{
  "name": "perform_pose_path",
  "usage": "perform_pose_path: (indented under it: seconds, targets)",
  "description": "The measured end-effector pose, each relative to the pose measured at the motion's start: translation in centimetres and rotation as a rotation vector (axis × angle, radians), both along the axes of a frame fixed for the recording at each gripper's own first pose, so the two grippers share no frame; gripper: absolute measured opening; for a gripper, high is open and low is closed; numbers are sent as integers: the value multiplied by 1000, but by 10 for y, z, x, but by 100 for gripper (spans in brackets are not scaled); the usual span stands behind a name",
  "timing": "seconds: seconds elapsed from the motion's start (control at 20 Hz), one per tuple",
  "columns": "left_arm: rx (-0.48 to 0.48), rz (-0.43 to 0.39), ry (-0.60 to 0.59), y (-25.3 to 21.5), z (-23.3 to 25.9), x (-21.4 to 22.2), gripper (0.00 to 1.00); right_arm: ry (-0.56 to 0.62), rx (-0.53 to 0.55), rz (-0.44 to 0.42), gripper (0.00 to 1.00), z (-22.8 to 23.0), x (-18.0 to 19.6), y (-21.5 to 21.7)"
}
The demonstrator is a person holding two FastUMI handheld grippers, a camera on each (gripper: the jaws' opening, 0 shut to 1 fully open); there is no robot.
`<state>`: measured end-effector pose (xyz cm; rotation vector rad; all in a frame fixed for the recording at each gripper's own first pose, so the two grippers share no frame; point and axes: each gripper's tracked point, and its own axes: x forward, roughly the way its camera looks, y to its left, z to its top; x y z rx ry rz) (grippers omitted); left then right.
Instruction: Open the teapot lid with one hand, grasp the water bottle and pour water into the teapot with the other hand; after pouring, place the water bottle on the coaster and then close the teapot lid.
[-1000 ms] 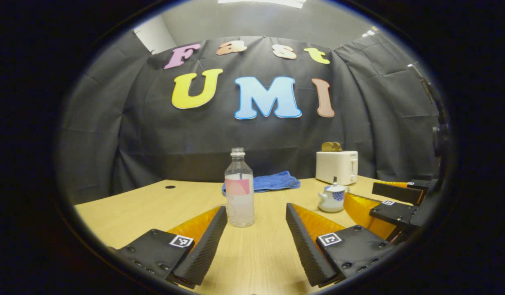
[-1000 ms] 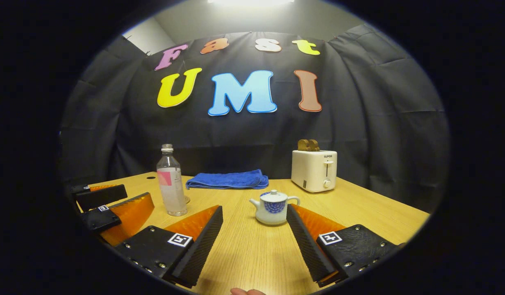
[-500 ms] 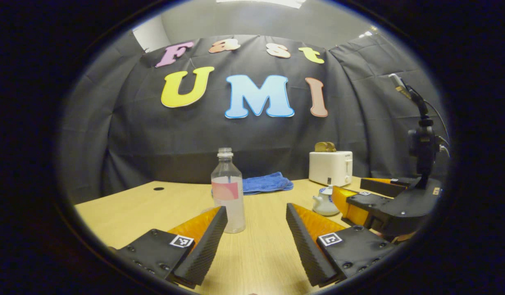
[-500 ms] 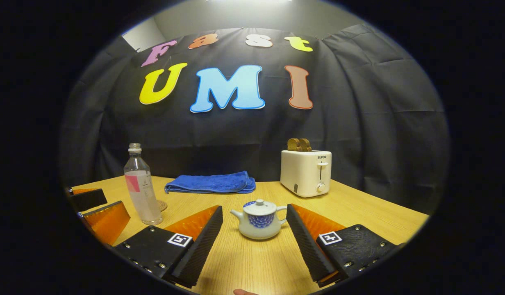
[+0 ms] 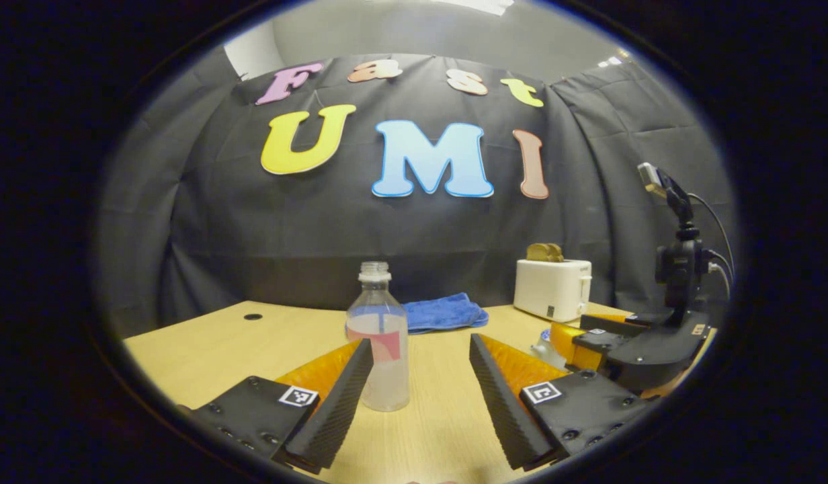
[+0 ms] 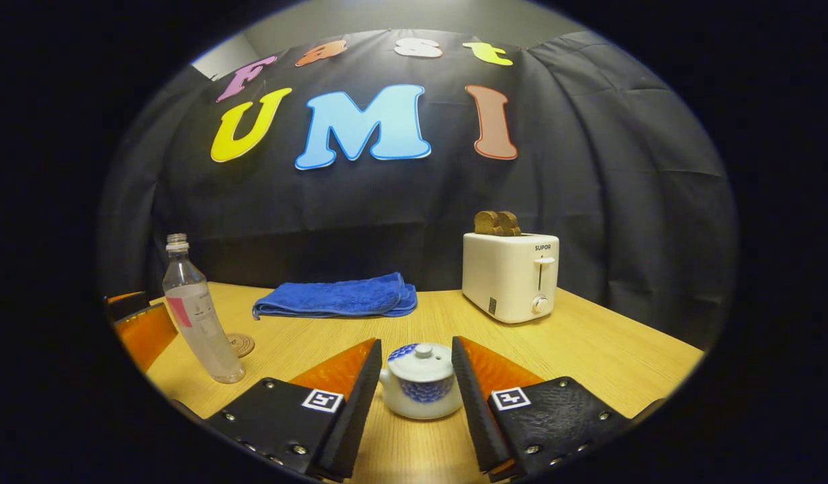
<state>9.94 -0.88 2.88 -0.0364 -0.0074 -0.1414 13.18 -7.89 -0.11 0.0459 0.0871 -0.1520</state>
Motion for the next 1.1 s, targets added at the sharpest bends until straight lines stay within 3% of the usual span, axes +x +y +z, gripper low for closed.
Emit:
perform_pose_path:
  seconds: [0.1,0.15,0.2,0.25,0.4,0.45,0.55,0.9,1.1]
  targets:
    - [-22,15,15,8,-1,11,100,37,12,-6,63,-7,15,-4]
    - [-29,23,25,13,-3,15,100,55,17,-8,60,-7,15,-5]
    - [-35,29,29,16,-4,16,100,72,15,-7,50,-10,16,-5]
    - [-40,33,33,18,-4,18,100,64,4,-5,50,-7,18,-4]
    - [-36,36,46,19,-9,21,100,77,-32,-11,22,-8,20,-4]
    - [-36,36,54,19,-11,23,99,73,-49,-7,22,-8,21,-5]
    - [-41,39,57,21,-13,24,100,70,-42,-10,6,-7,22,-7]
    - [-69,24,66,13,-20,32,100,-30,-61,25,6,28,6,2]
    - [-50,50,75,20,-26,55,100,-49,-56,96,6,32,-31,24]
